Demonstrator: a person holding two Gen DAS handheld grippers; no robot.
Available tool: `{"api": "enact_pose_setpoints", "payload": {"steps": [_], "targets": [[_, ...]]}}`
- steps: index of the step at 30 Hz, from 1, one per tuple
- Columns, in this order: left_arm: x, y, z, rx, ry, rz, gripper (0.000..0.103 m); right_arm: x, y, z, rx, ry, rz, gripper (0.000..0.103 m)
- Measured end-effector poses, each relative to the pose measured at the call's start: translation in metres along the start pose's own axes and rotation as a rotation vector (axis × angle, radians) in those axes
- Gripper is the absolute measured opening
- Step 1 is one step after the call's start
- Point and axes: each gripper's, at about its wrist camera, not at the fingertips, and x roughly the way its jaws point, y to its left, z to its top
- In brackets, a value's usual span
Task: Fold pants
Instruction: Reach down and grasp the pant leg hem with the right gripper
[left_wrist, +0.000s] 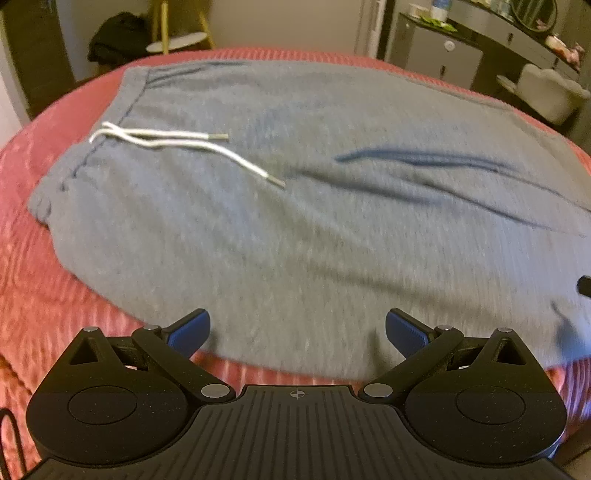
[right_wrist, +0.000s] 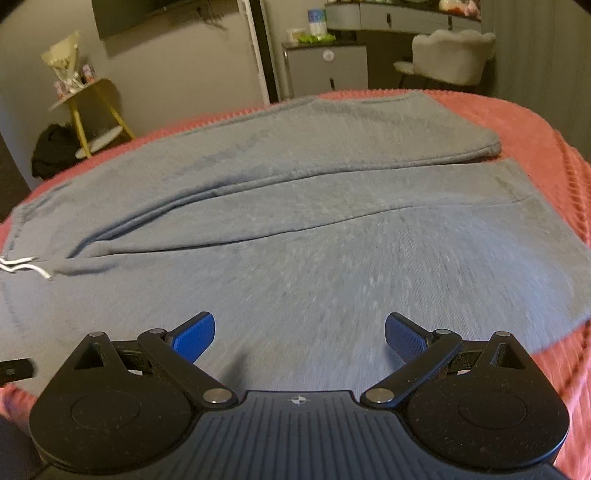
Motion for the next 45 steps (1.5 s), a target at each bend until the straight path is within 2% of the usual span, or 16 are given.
{"api": "enact_pose_setpoints", "payload": {"steps": [3,5,9,11,13,15,19,20,23,26,31,32,35,36,40,45], "targets": [[-0.001,-0.002,0.028,-0.044,-0.058,0.014,0.103,0.035,-0.007,0.013,-0.020,0.071,-0.060,0.099],[0.001,0.000,0.053,-0.094,-0.110,0.014,0.103,0.061,-0.016,0.015,-0.002,0.184,-0.077,0.099],[0.026,0.014,0.102,-0.237,-0.192,0.006,0.103,0.073,-0.016,0.020,-0.065,0.257,-0.064,0.099],[0.048,0.021,0.117,-0.288,-0.209,0.046,0.103,0.080,-0.014,0.033,-0.142,0.369,-0.041,0.099],[0.067,0.026,0.121,-0.306,-0.248,0.113,0.103,0.086,-0.024,0.066,-0.087,0.457,0.019,0.099],[0.083,0.030,0.111,-0.326,-0.303,0.176,0.103,0.088,-0.045,0.115,0.040,0.376,0.028,0.099],[0.099,0.039,0.105,-0.333,-0.340,0.098,0.103,0.121,-0.077,0.228,0.221,0.182,-0.052,0.097],[0.102,0.040,0.106,-0.334,-0.349,0.105,0.103,0.140,-0.085,0.258,0.284,0.151,-0.070,0.091],[0.107,0.043,0.103,-0.337,-0.391,0.134,0.103,0.192,-0.094,0.314,0.433,0.122,-0.115,0.079],[0.119,0.041,0.098,-0.317,-0.382,0.139,0.103,0.246,-0.094,0.341,0.491,0.117,-0.203,0.076],[0.133,0.029,0.095,-0.228,-0.370,0.207,0.103,0.294,-0.093,0.333,0.542,0.150,-0.352,0.069],[0.135,0.027,0.095,-0.211,-0.372,0.216,0.103,0.293,-0.093,0.331,0.534,0.120,-0.376,0.061],[0.138,0.028,0.093,-0.214,-0.380,0.214,0.103,0.286,-0.097,0.327,0.502,0.080,-0.408,0.015],[0.137,0.030,0.093,-0.222,-0.381,0.209,0.103,0.278,-0.100,0.324,0.505,0.072,-0.386,0.007],[0.134,0.034,0.090,-0.217,-0.379,0.175,0.103,0.223,-0.115,0.303,0.516,-0.058,-0.231,0.006],[0.122,0.046,0.086,-0.334,-0.383,0.111,0.103,0.099,-0.134,0.201,0.597,-0.314,-0.064,0.006]]}}
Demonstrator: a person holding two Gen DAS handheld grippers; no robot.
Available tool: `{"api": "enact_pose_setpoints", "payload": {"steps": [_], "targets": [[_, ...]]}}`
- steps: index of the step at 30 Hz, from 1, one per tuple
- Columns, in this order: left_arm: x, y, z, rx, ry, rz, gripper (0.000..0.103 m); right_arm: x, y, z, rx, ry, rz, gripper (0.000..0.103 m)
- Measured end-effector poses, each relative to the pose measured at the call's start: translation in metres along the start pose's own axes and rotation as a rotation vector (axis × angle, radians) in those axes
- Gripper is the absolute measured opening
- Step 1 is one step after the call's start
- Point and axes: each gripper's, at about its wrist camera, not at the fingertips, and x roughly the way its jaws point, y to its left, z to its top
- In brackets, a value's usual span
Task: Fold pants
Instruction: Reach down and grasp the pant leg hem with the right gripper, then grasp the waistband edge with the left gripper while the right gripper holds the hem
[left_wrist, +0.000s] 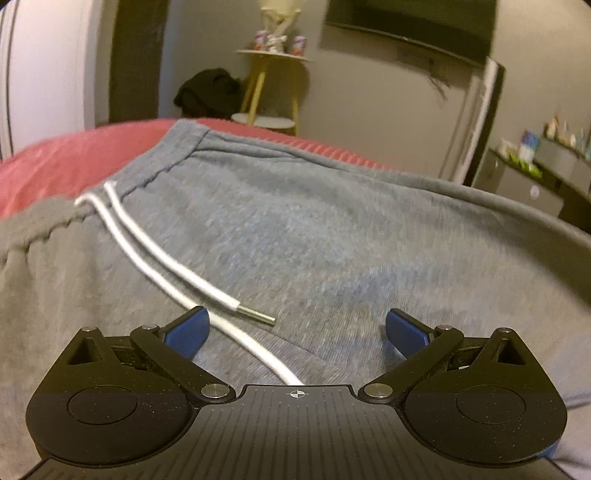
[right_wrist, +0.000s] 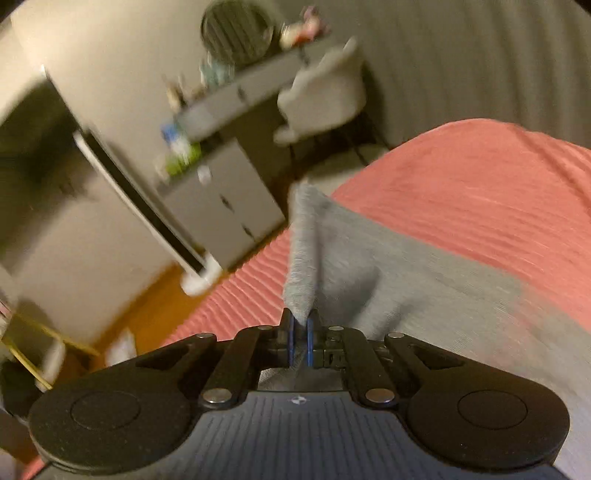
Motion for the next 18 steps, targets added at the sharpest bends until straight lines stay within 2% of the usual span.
{"api": "enact_pose_setpoints", "payload": {"steps": [2,4,7,8,10,12,13,14,15,16,18], "targets": [[-0.004,0.005,0.001,-0.035,0.006,-0.020,0.103,-0.037,-0.034,-0.027,0.025,-0.034,0.005,0.006],[-0.008,0.008,0.001,-0.047,0.015,-0.031,0.103,-0.056,-0.068,-0.059,0.074,-0.033,-0.046,0.006],[-0.013,0.008,-0.002,-0.048,0.019,-0.037,0.103,-0.050,-0.113,-0.094,0.267,0.053,-0.122,0.008],[-0.015,0.008,-0.003,-0.046,0.020,-0.037,0.103,-0.050,-0.121,-0.099,0.316,0.050,-0.116,0.008],[-0.017,0.007,-0.004,-0.051,0.020,-0.040,0.103,-0.052,-0.127,-0.094,0.373,0.056,-0.082,0.011],[-0.017,0.008,-0.005,-0.068,0.022,-0.050,0.103,-0.057,-0.127,-0.086,0.406,0.040,-0.033,0.040],[-0.017,0.007,-0.006,-0.071,0.017,-0.047,0.103,-0.060,-0.128,-0.087,0.414,0.026,-0.029,0.045],[-0.016,0.006,-0.007,-0.066,0.012,-0.041,0.103,-0.067,-0.136,-0.090,0.433,0.020,-0.052,0.047],[-0.015,0.004,-0.009,-0.054,0.008,-0.034,0.103,-0.067,-0.144,-0.091,0.464,0.034,-0.067,0.043],[-0.015,0.002,-0.011,-0.041,0.005,-0.028,0.103,-0.068,-0.153,-0.092,0.517,0.055,-0.062,0.039],[-0.012,-0.004,-0.013,-0.011,0.001,-0.010,0.103,-0.073,-0.160,-0.094,0.571,0.043,-0.021,0.038]]}}
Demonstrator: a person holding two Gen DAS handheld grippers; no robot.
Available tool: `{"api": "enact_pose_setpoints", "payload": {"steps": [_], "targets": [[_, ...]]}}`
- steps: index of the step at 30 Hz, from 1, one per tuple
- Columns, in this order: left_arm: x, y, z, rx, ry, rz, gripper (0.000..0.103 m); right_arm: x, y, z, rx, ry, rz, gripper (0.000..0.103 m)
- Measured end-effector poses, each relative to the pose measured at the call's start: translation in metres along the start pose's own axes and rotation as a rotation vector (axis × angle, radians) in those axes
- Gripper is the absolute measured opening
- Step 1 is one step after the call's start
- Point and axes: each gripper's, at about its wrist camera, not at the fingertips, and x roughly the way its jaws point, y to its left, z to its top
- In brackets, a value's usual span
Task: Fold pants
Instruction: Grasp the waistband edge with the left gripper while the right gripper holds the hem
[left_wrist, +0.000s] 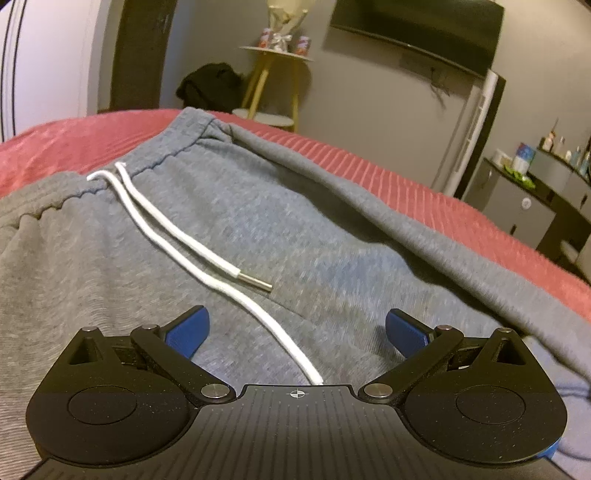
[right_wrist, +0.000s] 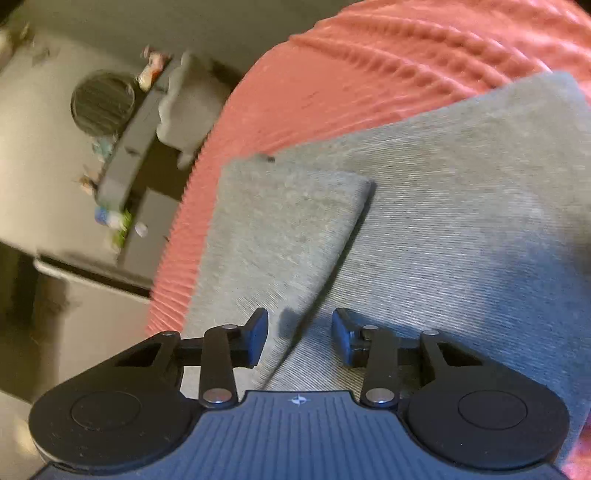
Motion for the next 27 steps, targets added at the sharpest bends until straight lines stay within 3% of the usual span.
{"api": "enact_pose_setpoints", "payload": {"steps": [2,4,5,9,11,12,14,18,19,23,24,25,27], "targets": [[0.000,-0.005,-0.001,0.018,-0.004,0.015,0.103,0.006,-0.003,0.003,-0.029,0.009,0.036,0.038],[-0.002,-0.009,0.002,0.026,-0.001,0.003,0.103,0.016,-0.007,0.003,-0.025,-0.011,0.068,0.029],[-0.006,-0.009,0.006,0.017,-0.001,-0.029,0.103,0.020,-0.008,0.003,-0.008,-0.011,0.083,0.005],[-0.019,-0.012,0.033,-0.051,-0.036,-0.176,0.103,0.025,-0.008,0.007,0.005,0.000,0.125,0.005],[-0.011,-0.014,0.048,-0.089,-0.012,-0.249,0.100,0.028,-0.003,0.006,-0.032,-0.005,0.129,0.005],[-0.001,-0.015,0.058,-0.124,0.008,-0.271,0.087,0.028,-0.002,0.006,-0.031,0.001,0.128,0.006],[0.023,-0.015,0.072,-0.195,0.084,-0.299,0.073,0.029,-0.005,0.005,-0.002,0.012,0.137,0.007],[0.074,-0.013,0.089,-0.354,0.247,-0.356,0.071,0.032,-0.013,0.005,0.039,0.041,0.142,0.008],[0.082,-0.012,0.090,-0.374,0.261,-0.355,0.069,0.033,-0.014,0.006,0.047,0.045,0.147,0.008],[0.109,-0.013,0.092,-0.415,0.304,-0.323,0.043,0.042,-0.013,0.008,0.062,0.043,0.160,0.008],[0.115,-0.012,0.091,-0.433,0.317,-0.323,0.027,0.044,-0.013,0.008,0.065,0.041,0.164,0.008],[0.119,-0.012,0.090,-0.447,0.328,-0.332,0.018,0.042,-0.014,0.006,0.066,0.040,0.166,0.008],[0.123,-0.010,0.087,-0.488,0.342,-0.339,0.013,0.043,-0.014,0.008,0.071,0.047,0.171,0.008]]}}
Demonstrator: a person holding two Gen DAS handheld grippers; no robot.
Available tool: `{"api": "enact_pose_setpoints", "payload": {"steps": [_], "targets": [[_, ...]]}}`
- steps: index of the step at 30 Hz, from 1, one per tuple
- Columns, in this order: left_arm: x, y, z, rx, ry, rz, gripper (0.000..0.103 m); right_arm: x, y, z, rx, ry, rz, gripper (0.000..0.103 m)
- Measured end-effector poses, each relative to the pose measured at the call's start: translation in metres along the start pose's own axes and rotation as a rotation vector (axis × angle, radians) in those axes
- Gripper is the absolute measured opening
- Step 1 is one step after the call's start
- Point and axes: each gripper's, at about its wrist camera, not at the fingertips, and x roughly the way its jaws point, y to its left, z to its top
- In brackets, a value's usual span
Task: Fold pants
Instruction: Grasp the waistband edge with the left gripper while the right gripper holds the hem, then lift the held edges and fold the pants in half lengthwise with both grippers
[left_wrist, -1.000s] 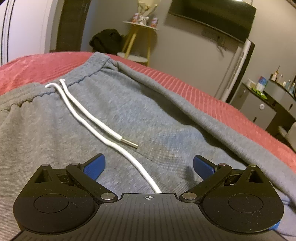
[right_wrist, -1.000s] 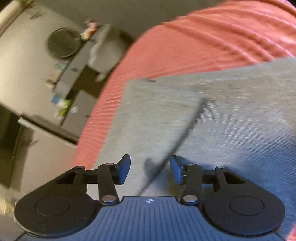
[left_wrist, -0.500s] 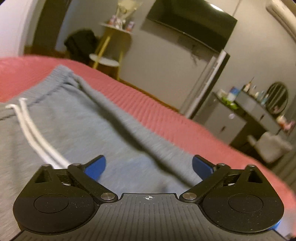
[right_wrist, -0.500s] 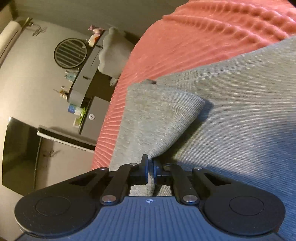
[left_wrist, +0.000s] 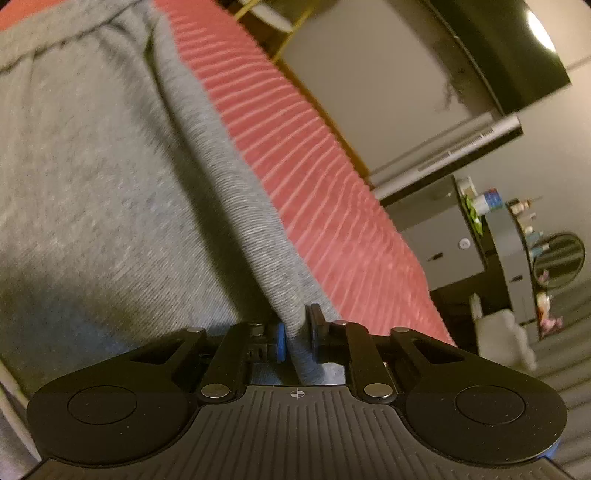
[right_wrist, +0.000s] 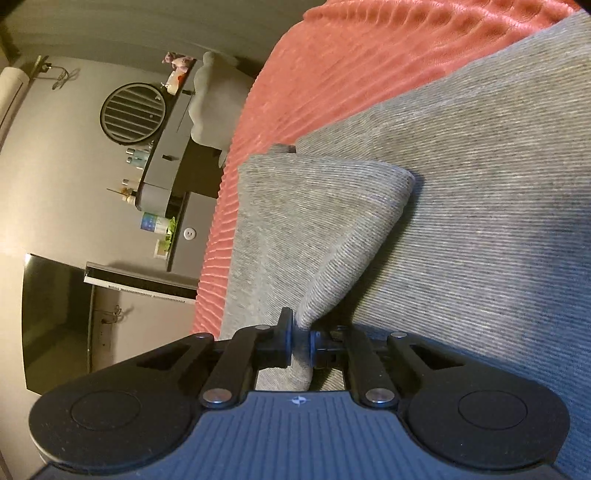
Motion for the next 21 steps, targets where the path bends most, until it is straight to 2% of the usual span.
{"api": "enact_pose_setpoints", "payload": {"steps": [5,10,17,21], "targets": [[-0.009,0.000,0.001,0.019,-0.005,0.012,0.009,-0.006,-0.004,0.008,0.046,0.008,0.017,0.005],[-0.042,-0.009,-0.008,0.063,-0.079,-0.029,0.008,-0.014,0.004,0.013,0.021,-0.006,0.076,0.005],[-0.089,-0.012,-0.037,0.142,-0.138,-0.020,0.007,-0.026,0.005,0.016,0.017,-0.023,0.064,0.005],[-0.106,-0.008,-0.051,0.147,-0.154,-0.012,0.007,-0.034,0.006,0.017,-0.002,-0.039,0.050,0.005]]}}
